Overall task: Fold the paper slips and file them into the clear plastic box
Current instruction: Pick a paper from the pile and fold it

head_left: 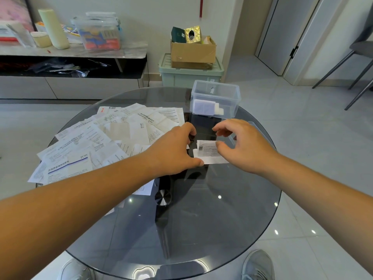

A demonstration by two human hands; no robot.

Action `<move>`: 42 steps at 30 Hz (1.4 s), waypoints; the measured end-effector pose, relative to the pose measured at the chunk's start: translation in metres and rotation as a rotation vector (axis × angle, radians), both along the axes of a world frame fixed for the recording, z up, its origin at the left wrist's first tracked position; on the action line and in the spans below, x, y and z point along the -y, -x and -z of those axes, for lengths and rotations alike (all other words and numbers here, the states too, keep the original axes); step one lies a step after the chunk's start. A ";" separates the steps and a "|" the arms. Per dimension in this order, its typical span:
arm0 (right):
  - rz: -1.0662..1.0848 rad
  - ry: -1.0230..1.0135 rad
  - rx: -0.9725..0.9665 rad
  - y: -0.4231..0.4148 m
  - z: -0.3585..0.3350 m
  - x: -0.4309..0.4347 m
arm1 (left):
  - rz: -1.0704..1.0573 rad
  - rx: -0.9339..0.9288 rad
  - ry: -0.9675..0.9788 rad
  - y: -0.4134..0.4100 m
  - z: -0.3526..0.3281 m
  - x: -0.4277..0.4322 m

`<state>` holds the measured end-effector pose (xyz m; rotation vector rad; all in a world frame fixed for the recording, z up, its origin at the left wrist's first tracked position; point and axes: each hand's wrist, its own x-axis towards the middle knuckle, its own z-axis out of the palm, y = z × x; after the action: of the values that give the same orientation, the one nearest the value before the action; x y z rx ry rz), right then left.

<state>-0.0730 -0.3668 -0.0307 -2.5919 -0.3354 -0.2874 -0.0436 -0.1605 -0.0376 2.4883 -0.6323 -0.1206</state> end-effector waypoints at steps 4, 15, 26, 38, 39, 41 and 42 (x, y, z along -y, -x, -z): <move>0.001 0.020 0.121 0.003 -0.007 -0.013 | -0.043 0.025 0.087 0.005 -0.016 -0.016; -0.409 0.121 -0.061 0.041 -0.004 -0.113 | -0.157 0.138 -0.319 0.063 -0.040 -0.153; -0.531 0.136 -0.102 0.052 0.004 -0.160 | -0.213 -0.092 -0.637 0.080 -0.035 -0.179; -0.489 0.086 -0.331 0.049 0.000 -0.165 | -0.130 0.120 -0.589 0.087 -0.022 -0.177; -0.480 0.061 -0.332 0.049 -0.002 -0.164 | -0.135 0.170 -0.572 0.090 -0.023 -0.174; -0.463 0.022 -0.289 0.050 -0.007 -0.158 | -0.139 0.280 -0.501 0.097 -0.024 -0.166; -0.459 0.009 -0.255 0.050 -0.010 -0.154 | -0.119 0.340 -0.440 0.100 -0.022 -0.161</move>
<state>-0.1231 -0.2128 -0.0209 -2.4333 -0.8156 0.2040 -0.1435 0.0001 -0.0155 2.9997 -0.6450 0.2396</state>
